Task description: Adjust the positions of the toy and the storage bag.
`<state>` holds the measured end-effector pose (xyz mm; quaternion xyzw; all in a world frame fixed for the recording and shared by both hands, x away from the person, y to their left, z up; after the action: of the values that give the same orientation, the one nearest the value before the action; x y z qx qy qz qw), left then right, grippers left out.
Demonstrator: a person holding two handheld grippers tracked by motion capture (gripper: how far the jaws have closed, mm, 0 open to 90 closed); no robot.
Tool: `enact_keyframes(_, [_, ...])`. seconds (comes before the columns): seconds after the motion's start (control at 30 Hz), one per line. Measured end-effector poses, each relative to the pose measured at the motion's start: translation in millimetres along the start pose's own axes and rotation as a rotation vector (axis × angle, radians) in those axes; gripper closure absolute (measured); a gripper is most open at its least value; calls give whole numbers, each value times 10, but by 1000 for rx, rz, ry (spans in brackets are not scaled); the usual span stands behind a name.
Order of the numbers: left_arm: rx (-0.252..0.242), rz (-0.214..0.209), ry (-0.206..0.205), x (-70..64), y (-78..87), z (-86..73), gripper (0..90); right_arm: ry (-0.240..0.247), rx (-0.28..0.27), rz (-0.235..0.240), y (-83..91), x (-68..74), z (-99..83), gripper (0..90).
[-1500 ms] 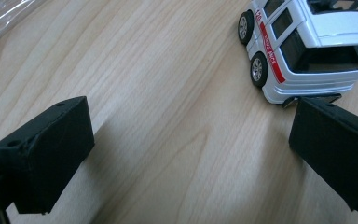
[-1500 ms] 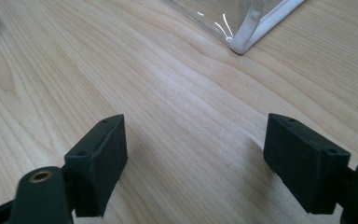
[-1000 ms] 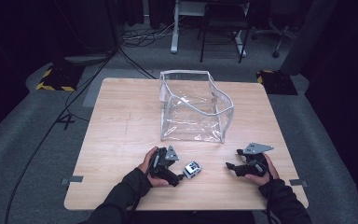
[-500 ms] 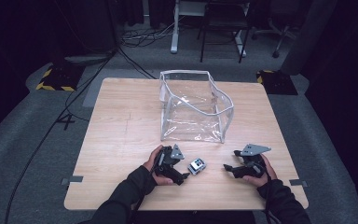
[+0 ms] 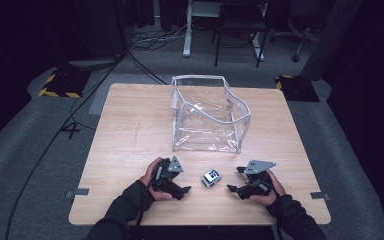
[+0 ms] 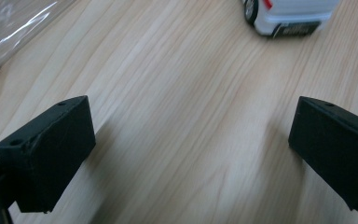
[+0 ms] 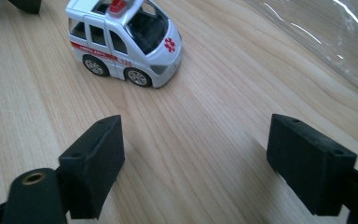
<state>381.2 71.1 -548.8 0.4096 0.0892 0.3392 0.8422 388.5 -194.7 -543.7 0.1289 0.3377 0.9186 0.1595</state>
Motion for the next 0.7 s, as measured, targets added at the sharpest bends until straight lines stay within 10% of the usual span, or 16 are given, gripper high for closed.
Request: enact_keyframes(0.7, [16, 108, 129, 374, 481, -639, 6, 188, 57, 203, -446, 30, 368, 119])
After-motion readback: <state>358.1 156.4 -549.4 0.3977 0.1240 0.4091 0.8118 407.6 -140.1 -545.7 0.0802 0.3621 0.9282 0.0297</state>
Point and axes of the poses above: each handheld gripper's, and its own axes: y roughly backward along the jaws, z roughly out of its top, x roughly to its left, the point moved 6 cm from there along -y, roughly forward along the jaws, and after that the axes turned 12 degrees about z, right-handed, at the moved point
